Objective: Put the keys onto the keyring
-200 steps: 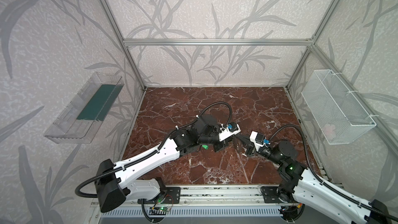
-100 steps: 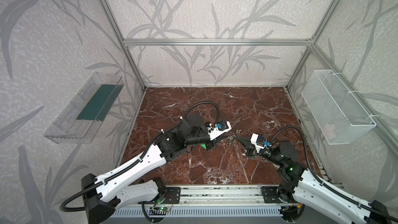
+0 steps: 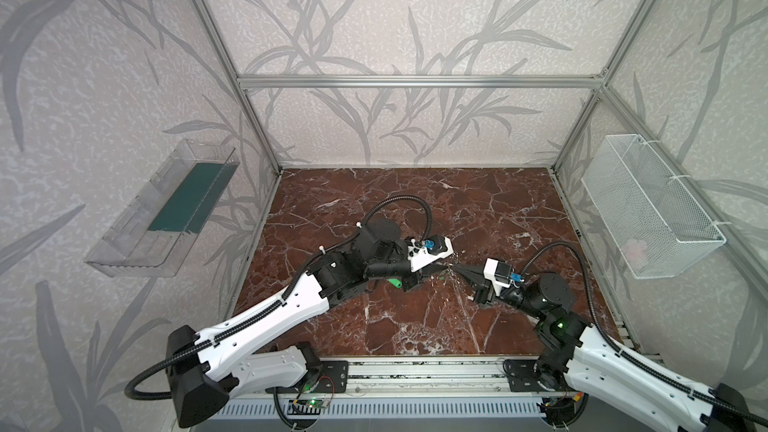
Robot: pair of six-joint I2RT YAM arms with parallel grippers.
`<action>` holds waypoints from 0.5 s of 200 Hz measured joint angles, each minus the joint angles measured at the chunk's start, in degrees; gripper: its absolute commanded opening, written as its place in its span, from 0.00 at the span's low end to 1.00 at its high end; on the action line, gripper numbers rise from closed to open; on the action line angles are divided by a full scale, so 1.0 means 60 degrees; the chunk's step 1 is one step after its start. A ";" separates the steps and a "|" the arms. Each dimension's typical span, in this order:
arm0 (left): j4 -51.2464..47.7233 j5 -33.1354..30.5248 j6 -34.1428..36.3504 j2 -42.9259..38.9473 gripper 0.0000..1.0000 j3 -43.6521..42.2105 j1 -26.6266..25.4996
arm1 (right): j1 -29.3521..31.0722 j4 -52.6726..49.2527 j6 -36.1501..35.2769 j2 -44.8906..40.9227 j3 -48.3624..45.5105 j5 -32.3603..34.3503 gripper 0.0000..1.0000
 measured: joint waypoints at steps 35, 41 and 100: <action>0.0044 0.0142 0.0015 0.0033 0.12 0.0000 0.0007 | 0.0000 0.0095 0.0004 0.0153 0.0000 -0.0106 0.00; 0.0044 0.0175 0.0036 0.0051 0.09 0.0000 0.0011 | 0.0000 0.0109 0.0007 0.0168 0.0000 -0.0109 0.00; -0.0492 0.0208 0.0331 0.0437 0.00 0.0459 0.0040 | -0.0025 -0.0229 -0.0098 -0.0011 0.0011 0.0357 0.26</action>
